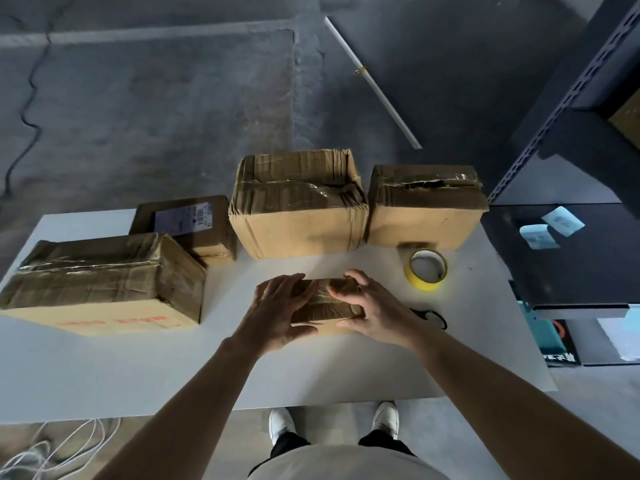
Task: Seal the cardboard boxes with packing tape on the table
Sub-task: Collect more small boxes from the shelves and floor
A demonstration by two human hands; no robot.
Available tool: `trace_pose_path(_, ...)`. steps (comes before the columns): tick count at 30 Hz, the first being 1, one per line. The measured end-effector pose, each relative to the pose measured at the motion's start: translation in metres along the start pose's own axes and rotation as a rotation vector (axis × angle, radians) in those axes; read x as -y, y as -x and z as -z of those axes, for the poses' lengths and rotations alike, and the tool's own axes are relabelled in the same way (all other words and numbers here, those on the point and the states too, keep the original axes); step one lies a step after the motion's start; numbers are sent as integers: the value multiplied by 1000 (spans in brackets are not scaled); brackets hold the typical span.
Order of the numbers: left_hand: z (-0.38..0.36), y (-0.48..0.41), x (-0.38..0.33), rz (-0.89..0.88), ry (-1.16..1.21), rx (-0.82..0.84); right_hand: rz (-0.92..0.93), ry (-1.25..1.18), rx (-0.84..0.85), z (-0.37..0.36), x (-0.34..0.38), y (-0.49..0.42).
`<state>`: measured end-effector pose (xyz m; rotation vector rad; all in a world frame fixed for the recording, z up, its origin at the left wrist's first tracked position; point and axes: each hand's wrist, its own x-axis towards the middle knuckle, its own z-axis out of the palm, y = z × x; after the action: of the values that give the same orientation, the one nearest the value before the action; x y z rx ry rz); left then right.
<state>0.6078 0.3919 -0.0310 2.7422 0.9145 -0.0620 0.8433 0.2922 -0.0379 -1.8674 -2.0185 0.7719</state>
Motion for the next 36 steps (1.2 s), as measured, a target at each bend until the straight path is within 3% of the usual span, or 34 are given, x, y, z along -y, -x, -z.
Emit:
trace_pose_path(5, 5, -2, 4, -67, 36, -27, -4, 2, -1, -1, -1, -1)
trace_pose_path(14, 5, -4, 4, -5, 144, 31, 1, -47, -8, -3, -2, 2)
trace_pose_path(23, 16, -6, -1, -9, 134, 74, -139, -193, -56, 10, 7, 1)
trace_pose_path(29, 33, -23, -21, 8, 203, 2, -215, -226, -230, 21, -2, 2)
trace_pose_path(36, 42, -65, -59, -97, 294, -173, -216, -142, -536, 34, -29, 14)
